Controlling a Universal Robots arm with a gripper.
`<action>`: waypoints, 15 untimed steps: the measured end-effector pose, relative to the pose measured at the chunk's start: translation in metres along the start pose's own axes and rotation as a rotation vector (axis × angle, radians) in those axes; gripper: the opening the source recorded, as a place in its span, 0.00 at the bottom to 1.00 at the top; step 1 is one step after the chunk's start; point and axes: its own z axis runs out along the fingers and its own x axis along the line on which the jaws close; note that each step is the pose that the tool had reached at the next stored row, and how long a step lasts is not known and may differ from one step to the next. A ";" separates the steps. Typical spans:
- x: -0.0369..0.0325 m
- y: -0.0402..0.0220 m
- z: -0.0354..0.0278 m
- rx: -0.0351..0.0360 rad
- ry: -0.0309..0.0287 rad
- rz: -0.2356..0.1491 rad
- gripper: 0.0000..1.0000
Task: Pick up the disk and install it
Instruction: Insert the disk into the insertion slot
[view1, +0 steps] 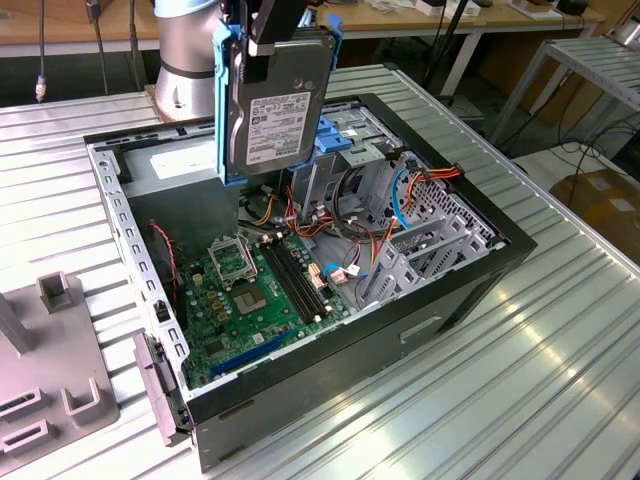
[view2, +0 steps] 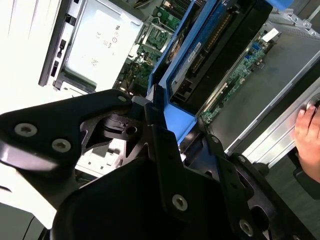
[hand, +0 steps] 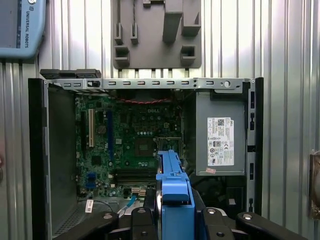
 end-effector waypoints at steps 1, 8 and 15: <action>0.0019 -0.0003 0.0000 -0.0001 0.0001 0.000 0.37; 0.0134 -0.0018 0.0003 0.0000 0.0001 0.000 0.37; 0.0204 -0.0031 0.0005 0.0000 0.0000 0.000 0.37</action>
